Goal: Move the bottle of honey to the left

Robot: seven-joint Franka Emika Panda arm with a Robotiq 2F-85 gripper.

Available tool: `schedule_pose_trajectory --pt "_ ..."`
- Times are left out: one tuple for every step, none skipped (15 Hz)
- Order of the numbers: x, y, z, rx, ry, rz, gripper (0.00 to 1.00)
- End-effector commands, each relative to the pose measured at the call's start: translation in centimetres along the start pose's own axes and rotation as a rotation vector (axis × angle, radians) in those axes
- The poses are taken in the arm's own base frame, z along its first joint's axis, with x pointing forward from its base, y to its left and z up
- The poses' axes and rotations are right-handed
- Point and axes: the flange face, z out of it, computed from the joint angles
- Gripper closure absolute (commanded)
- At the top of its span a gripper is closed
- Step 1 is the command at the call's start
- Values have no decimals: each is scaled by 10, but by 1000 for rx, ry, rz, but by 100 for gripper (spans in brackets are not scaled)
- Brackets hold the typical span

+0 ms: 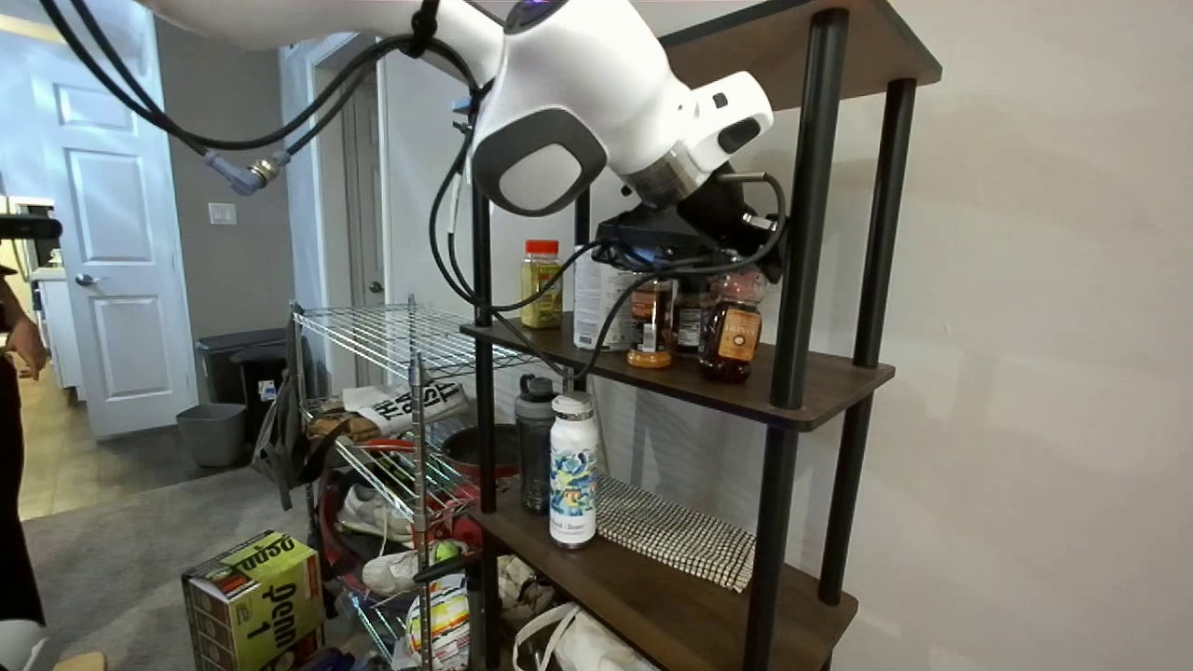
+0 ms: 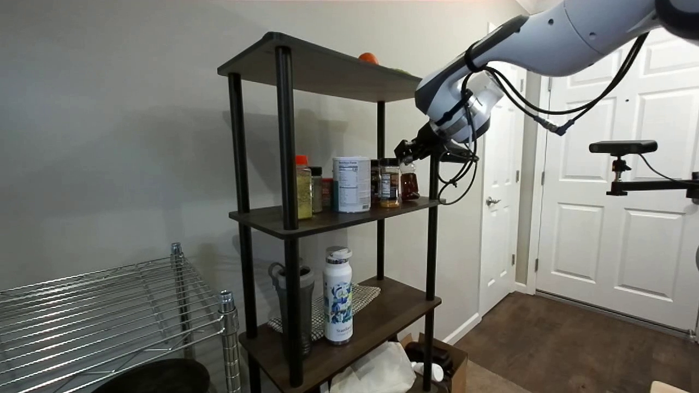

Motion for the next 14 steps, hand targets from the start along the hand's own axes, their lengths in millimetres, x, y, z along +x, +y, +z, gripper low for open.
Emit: schedule_pose_trajectory --pt "-19 26 -29 64 -32 -8 83" --pt "-22 30 -33 71 -39 -11 83" --pt "-25 33 -37 81 -47 -15 83" --pt "-27 36 -42 93 -55 -18 83" --pt "-29 38 -46 106 -64 -27 83" --pt "-30 39 -51 118 -72 -39 83" --pt "-31 40 -56 132 -76 -56 83" --pt "-31 41 -63 138 -71 -73 83" --pt "-31 44 -70 138 -67 -87 83" --pt "-32 46 -78 143 -63 -99 83" --pt "-33 47 -84 148 -67 -116 83" --pt "-36 47 -91 151 -72 -136 83" --pt "-40 46 -98 160 -88 -154 83" --pt "-44 45 -103 168 -110 -171 83"
